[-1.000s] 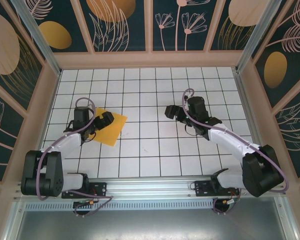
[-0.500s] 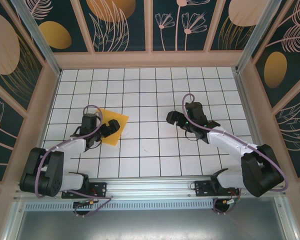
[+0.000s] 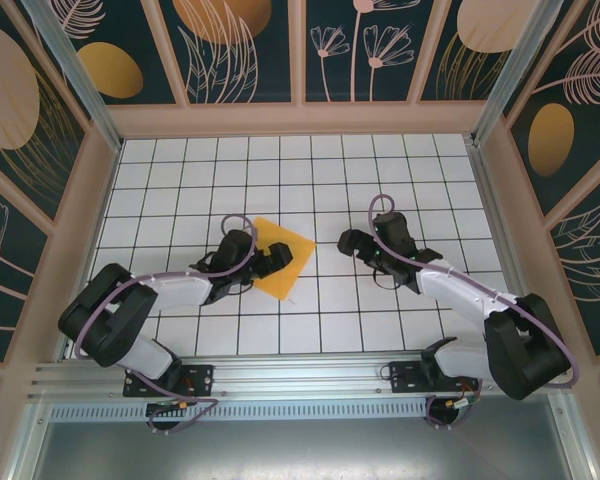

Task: Fold a paper plane with a square sheet of paper (pick it up from the middle)
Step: Move the square sheet of paper to the center of the table.

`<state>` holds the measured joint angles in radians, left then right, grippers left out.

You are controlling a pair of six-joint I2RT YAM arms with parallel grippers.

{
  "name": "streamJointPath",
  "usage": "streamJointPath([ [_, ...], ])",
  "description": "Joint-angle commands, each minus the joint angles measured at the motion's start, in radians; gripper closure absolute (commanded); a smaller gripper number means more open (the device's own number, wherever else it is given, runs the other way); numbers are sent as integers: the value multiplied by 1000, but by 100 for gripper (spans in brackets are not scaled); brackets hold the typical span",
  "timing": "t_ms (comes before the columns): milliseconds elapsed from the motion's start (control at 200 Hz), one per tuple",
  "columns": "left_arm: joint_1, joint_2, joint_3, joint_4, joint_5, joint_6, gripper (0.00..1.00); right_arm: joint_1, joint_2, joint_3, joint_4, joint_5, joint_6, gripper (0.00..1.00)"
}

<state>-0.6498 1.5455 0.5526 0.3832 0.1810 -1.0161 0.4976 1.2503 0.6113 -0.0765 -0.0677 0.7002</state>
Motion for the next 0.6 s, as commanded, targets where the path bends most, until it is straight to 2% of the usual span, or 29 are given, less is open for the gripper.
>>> streamJointPath([
  [0, -60, 84, 63, 6, -6, -126, 2, 7, -40, -39, 3, -7, 56, 9],
  [130, -76, 78, 126, -13, -48, -129, 1, 7, -40, -47, 49, -88, 80, 19],
  [295, -74, -80, 157, -245, -275, -38, 1, 44, 4, -31, 138, -179, 122, 35],
  [455, -61, -255, 138, -436, -498, 64, 1, 179, 157, 98, 139, -158, 142, 36],
  [595, -47, -371, 106, -499, -572, 182, 1, 264, 362, 285, 50, -110, 163, 33],
])
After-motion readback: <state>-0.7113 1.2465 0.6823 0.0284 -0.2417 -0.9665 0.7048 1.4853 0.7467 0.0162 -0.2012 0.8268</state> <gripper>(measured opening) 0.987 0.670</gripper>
